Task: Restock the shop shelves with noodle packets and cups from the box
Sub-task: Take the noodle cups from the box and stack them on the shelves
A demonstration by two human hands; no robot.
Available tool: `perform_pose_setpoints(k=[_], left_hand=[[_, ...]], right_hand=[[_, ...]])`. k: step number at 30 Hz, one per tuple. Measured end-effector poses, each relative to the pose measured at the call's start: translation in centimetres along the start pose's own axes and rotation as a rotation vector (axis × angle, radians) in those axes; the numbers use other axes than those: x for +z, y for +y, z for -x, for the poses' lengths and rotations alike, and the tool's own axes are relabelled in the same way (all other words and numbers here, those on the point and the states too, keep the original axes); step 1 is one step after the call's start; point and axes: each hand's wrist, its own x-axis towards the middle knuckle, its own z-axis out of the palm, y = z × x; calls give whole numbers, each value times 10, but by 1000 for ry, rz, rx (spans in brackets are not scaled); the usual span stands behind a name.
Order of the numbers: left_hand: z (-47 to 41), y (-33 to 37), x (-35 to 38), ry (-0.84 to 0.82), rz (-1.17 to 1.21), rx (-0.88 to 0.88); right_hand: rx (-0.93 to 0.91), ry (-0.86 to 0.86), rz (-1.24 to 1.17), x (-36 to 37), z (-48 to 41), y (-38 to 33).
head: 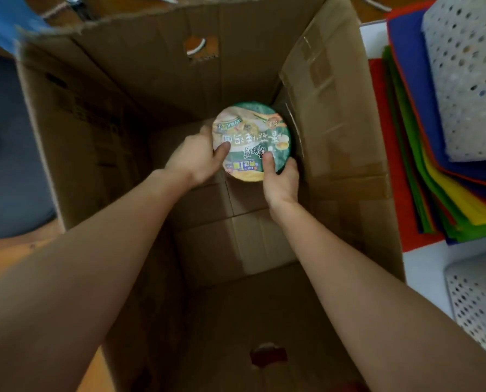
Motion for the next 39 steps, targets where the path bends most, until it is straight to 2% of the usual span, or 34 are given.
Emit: perform_pose_setpoints(k=[7,11,17,22,27,32,37,39], left_hand=[[102,27,-68,105,-188,51],[157,52,-109,149,-207,36],[246,101,-181,189,-246,127],[308,142,-237,214,-283,241],[366,177,-290,233,-364,432],[443,199,-338,296,-441,648],[516,241,-371,323,-514,869],[544,268,-377,328,-550,953]], right_hand=[[-154,-89,196,-62,76,-55],[-211,-116,290,-102,120,-93],[-308,-121,333,-173,202,-166],[-370,-46,358,-228,270,-228],[-436,47,318,-275,364,-281],[-488,236,265,-327,472,-311],[-428,452,206,-401,582,-320],[-418,514,112,-435,624,-317]])
